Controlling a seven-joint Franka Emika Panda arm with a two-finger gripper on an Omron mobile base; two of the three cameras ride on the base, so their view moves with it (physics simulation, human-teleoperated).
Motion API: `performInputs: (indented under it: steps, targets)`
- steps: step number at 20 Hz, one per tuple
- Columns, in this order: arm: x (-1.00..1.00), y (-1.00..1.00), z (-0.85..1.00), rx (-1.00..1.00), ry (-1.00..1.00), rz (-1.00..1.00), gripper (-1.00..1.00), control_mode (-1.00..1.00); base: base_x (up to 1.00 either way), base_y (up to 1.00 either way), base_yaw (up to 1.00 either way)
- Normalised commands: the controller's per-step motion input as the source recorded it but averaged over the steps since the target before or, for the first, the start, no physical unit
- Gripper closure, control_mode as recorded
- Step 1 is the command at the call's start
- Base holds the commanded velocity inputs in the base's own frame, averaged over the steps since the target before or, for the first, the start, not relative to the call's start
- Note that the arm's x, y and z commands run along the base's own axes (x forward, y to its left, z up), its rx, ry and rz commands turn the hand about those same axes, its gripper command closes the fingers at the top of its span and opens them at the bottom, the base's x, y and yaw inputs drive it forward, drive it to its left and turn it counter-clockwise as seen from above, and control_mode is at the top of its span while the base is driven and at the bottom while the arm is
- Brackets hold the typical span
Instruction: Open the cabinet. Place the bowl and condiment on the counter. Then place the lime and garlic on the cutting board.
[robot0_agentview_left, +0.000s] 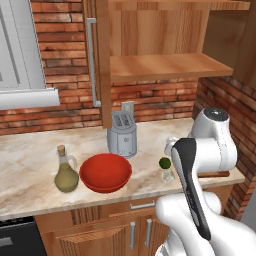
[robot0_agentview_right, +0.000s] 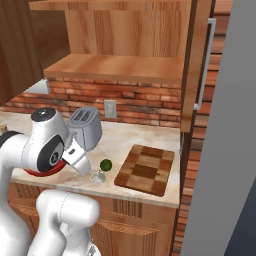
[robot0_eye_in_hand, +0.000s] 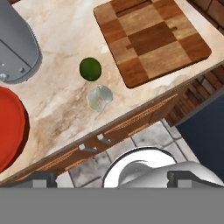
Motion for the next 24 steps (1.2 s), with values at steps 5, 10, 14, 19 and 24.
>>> performInputs:
  steps: [5,10,14,19,24]
  targets:
    - [0.01,-0.08,-0.14,0.00,-0.05,0.03,-1.00,-1.00,0.00,0.00,0.00]
    - [0.00,-0.05,-0.17,0.00,-0.08,0.03,-1.00,-1.00,0.00,0.00,0.00]
    - [0.02,0.00,-0.29,0.00,-0.11,0.03,-1.00,-1.00,0.00,0.00,0.00]
    - [0.02,0.00,-0.31,0.00,-0.11,0.02,-1.00,-1.00,0.00,0.00,0.00]
    - [0.01,0.00,-0.35,-0.01,-0.08,0.01,-1.00,-1.00,0.00,0.00,0.00]
